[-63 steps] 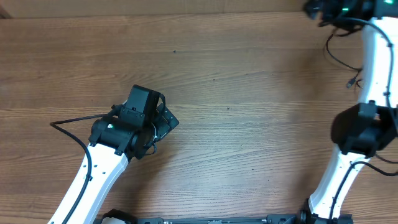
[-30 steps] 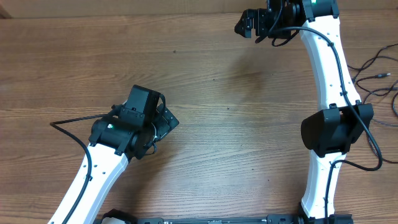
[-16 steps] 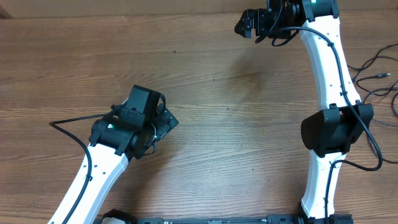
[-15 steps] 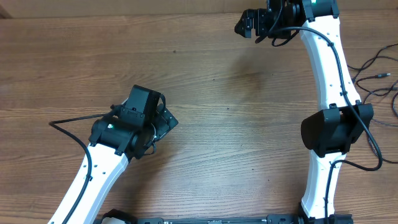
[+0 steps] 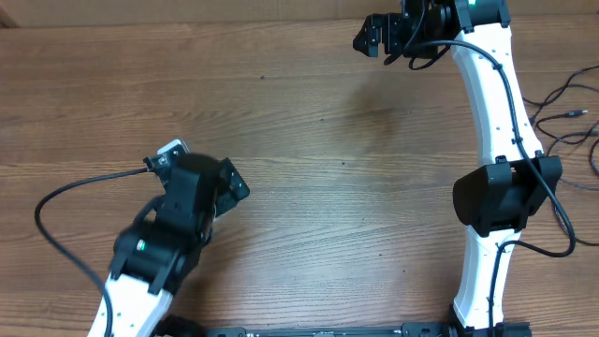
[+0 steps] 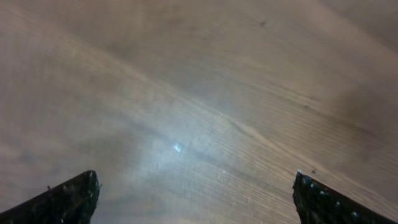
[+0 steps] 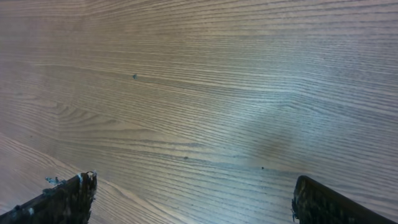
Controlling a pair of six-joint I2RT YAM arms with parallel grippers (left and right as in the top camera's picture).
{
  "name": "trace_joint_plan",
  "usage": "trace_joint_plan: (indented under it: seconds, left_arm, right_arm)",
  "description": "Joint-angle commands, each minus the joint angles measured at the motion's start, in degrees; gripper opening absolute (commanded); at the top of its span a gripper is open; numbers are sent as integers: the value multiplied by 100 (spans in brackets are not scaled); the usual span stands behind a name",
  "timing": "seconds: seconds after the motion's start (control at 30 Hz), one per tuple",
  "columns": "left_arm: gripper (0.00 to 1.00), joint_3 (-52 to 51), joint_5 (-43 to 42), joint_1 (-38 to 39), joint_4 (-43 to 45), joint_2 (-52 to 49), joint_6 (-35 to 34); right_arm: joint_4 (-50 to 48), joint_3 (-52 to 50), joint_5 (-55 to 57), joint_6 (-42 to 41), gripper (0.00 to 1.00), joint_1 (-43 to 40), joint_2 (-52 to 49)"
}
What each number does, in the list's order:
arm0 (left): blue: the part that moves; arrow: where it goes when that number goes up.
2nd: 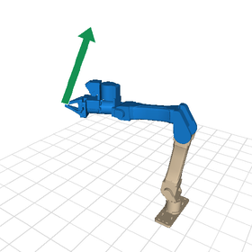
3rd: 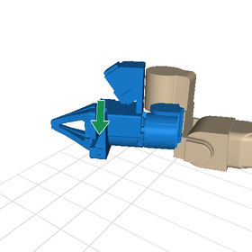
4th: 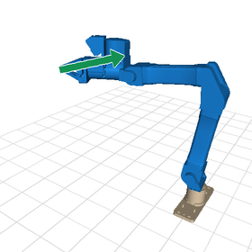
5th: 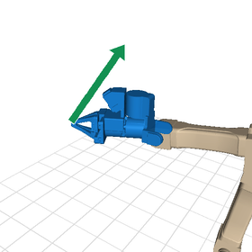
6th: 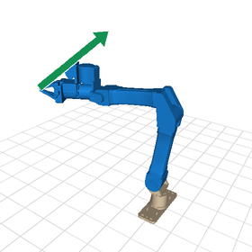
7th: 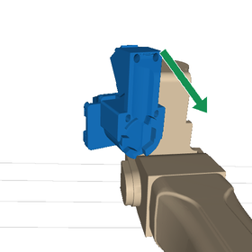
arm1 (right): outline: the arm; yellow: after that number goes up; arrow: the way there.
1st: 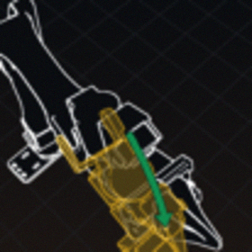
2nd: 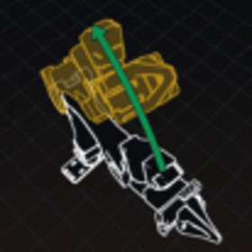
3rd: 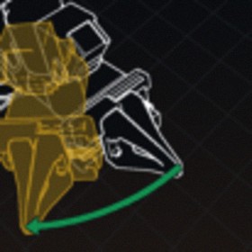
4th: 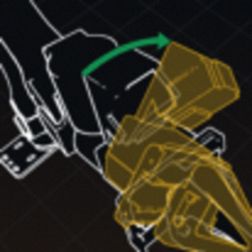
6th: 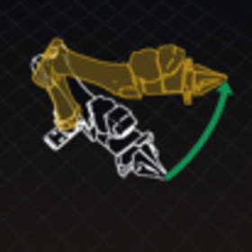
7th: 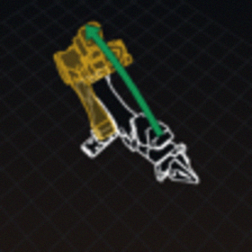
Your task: Untangle cables
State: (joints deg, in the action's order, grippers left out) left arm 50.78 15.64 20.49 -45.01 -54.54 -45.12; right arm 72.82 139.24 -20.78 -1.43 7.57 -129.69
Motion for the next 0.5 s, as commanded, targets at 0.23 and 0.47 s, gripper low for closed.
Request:
trace_joint_plan:
  seconds: [0.23,0.47]
  left_arm:
    - [100,-1950,-1106,-761,2323,2151,2680]
    - [100,-3097,-1530,-1294,4789,3464,3209]
  right_arm:
    - [-24,61,-31,39,100,-13,334]
    - [-26,61,-31,39,100,-13,334]
